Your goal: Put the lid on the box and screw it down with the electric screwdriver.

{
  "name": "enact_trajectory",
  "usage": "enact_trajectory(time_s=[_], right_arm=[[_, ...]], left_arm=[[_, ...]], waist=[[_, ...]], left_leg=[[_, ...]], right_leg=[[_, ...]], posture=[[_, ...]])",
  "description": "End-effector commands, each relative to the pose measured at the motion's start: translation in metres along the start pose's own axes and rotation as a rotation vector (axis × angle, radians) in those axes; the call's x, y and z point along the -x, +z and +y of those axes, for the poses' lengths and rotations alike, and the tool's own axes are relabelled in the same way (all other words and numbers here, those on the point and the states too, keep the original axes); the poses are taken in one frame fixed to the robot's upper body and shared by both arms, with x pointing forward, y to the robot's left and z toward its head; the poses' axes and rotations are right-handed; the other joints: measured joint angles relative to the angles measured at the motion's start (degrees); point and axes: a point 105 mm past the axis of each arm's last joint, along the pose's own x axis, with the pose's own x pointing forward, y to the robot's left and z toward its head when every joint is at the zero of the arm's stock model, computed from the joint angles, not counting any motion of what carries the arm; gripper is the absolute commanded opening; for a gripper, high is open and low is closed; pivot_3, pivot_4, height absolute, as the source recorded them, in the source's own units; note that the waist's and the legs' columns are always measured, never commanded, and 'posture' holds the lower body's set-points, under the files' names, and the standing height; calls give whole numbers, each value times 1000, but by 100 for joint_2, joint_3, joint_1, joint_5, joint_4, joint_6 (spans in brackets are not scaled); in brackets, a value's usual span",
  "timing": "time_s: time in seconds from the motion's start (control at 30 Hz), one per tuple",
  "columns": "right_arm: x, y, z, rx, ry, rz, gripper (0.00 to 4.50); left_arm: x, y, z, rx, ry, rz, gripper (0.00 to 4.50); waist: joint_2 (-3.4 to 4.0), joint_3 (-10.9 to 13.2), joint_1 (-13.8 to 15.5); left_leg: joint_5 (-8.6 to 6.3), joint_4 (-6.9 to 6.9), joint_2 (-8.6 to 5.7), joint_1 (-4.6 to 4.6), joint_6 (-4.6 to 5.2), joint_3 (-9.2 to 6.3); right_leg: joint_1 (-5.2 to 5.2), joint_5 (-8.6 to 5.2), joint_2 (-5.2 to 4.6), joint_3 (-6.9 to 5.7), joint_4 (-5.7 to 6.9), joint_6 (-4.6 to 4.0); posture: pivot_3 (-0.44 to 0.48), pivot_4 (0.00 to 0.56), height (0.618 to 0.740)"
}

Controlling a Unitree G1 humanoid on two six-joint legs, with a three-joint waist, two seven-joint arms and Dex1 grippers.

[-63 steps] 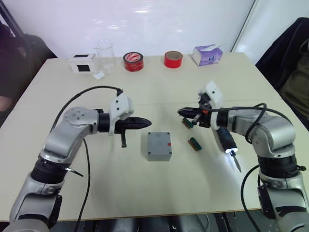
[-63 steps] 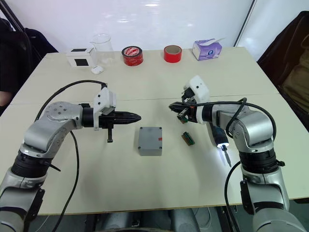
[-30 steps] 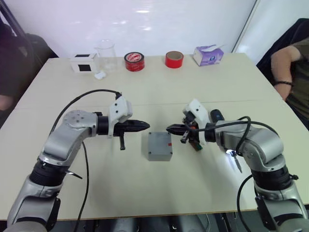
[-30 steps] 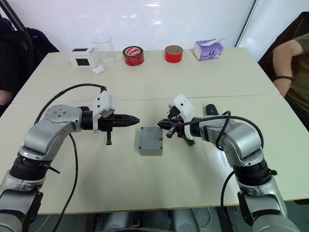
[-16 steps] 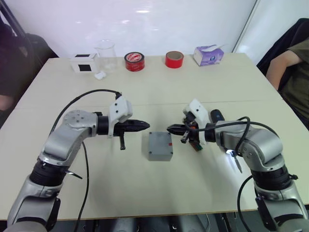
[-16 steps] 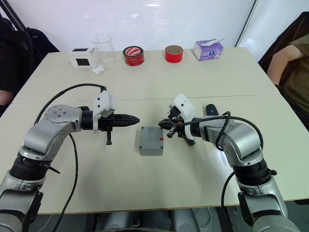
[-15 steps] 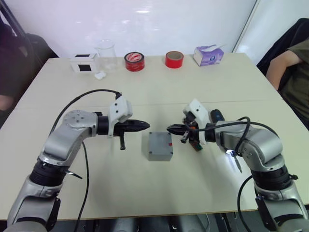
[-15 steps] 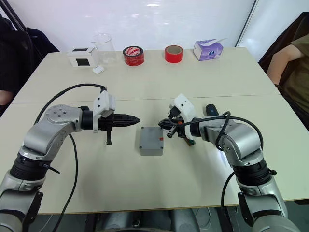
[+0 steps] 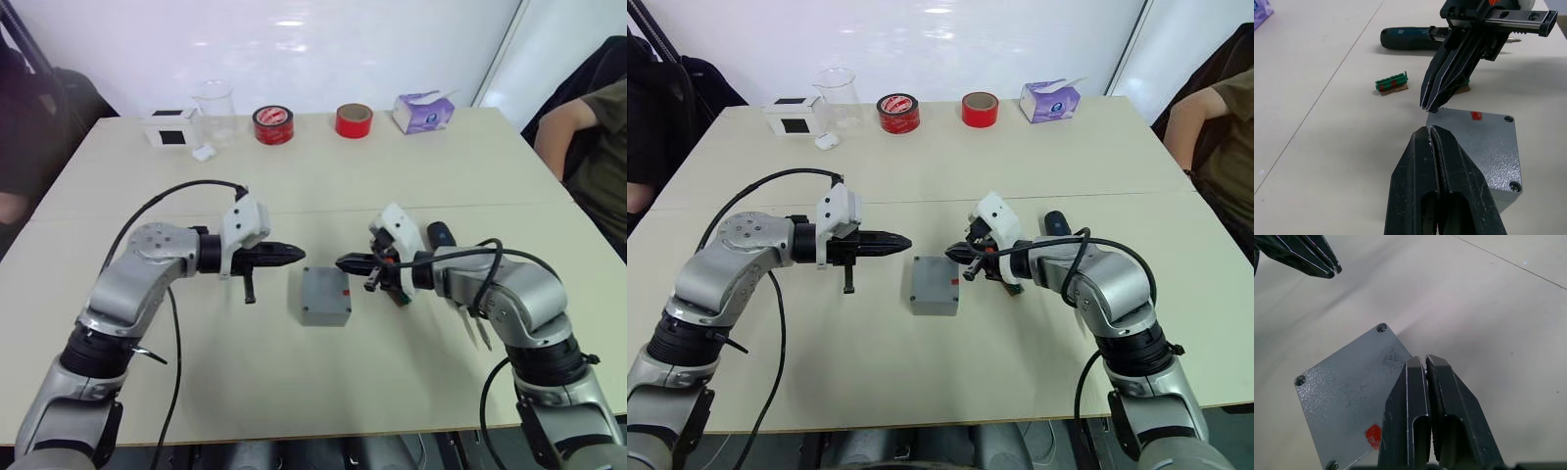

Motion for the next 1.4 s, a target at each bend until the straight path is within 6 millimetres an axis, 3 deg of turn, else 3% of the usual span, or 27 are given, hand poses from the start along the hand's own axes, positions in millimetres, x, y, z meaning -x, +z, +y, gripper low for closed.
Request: enact_trajectory(time_s=[0.03, 0.37, 0.53, 1.03, 1.13, 1.4], right_arm=[[4, 15, 3, 31, 4, -49, 76], [4, 12, 0, 22, -5, -41, 76], [5, -3, -4, 11, -24, -2, 76], [6, -18, -6, -14, -41, 18, 76], [8, -17, -5, -14, -32, 11, 760], [21, -7, -7, 19, -42, -6, 3840]], left_arm=[[0, 9, -2, -37, -3, -22, 0], [-1, 9, -1, -38, -5, -23, 0], [-1, 10, -2, -39, -7, -24, 0], [-3, 12, -7, -38, -38, -36, 0], [-2, 12, -10, -37, -55, -41, 0], [0, 14, -11, -38, -67, -43, 0]], waist=[[0, 0, -2], [0, 0, -2], [0, 0, 3], [0, 0, -1], [0, 0, 3], [0, 0, 0]], left_leg=[[0, 0, 0, 0, 0, 0], [0, 0, 0, 0, 0, 0], [0, 0, 0, 0, 0, 0], [0, 0, 0, 0, 0, 0], [0, 0, 0, 1, 0, 0], [0, 0, 0, 1, 0, 0]], right_leg=[[0, 0, 0, 0, 0, 0], [0, 0, 0, 0, 0, 0], [0, 0, 0, 0, 0, 0], [1, 0, 1, 0, 0, 0], [1, 0, 1, 0, 0, 0], [1, 0, 2, 0, 0, 0]], posture=[[0, 150, 740], [0, 150, 740], [0, 150, 740], [0, 150, 740], [0, 150, 740], [0, 150, 740]])
